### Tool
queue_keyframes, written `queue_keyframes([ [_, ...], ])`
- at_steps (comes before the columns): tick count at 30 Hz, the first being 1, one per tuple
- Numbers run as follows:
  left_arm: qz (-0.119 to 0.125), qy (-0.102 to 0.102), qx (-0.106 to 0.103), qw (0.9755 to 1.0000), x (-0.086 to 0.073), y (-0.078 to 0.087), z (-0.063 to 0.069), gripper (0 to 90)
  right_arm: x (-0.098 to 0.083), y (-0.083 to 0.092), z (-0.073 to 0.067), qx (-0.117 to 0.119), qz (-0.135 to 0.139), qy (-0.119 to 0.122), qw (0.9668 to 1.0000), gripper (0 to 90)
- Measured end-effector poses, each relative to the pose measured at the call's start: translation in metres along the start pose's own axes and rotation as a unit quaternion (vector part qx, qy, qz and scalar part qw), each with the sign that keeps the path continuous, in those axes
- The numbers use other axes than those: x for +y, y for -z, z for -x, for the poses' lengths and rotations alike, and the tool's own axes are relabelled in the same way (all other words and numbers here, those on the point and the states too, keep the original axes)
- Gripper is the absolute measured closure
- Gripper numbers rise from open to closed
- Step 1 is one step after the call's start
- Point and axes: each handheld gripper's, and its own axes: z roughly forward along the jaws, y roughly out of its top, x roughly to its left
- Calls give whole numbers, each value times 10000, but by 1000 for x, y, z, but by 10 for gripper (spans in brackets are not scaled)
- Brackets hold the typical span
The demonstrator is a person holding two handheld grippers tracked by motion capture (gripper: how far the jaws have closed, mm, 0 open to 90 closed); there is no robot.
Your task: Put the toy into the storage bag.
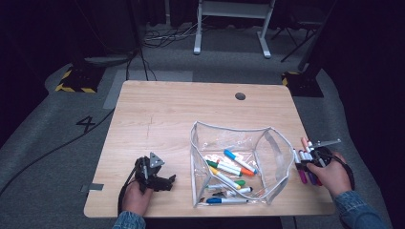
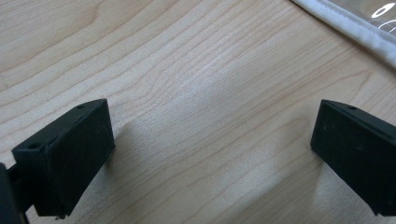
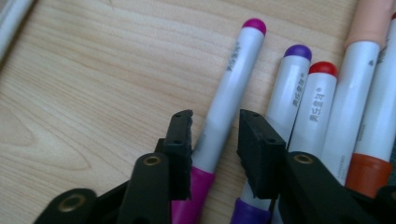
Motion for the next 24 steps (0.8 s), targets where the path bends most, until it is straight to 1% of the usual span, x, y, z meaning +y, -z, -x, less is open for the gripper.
queue_keyframes([
  [2, -1, -1, -1, 10000, 0, 0, 0, 0, 0, -3, -3, -5, -66, -34, 10000, 722],
  [3, -1, -1, -1, 10000, 0, 0, 0, 0, 0, -5, -4, -17, -49, -51, 10000, 761],
  [6, -3, -3, 0, 10000, 0, 0, 0, 0, 3, -5, -8, -129, -110, -178, 9997, 771],
  [9, -3, -2, -1, 10000, 0, 0, 0, 0, 7, -4, -11, -76, -155, -184, 9997, 772],
  [11, 0, 3, -2, 10000, 0, 0, 0, 0, 10, 1, -14, 45, -79, -218, 9997, 772],
  [14, -1, 0, -1, 10000, 0, 0, 0, 0, 18, 15, -17, 106, 58, -118, 9999, 772],
  [17, -2, -1, -1, 10000, 0, 0, 0, 0, 28, 33, -22, 228, 233, -14, 9995, 771],
  [20, -3, -4, -1, 10000, 0, 0, 0, 0, 39, 53, -27, 294, 377, 213, 9986, 771],
  [24, 2, 1, -1, 10000, 0, 0, 0, 0, 52, 79, -39, 301, 480, 577, 9967, 772],
])
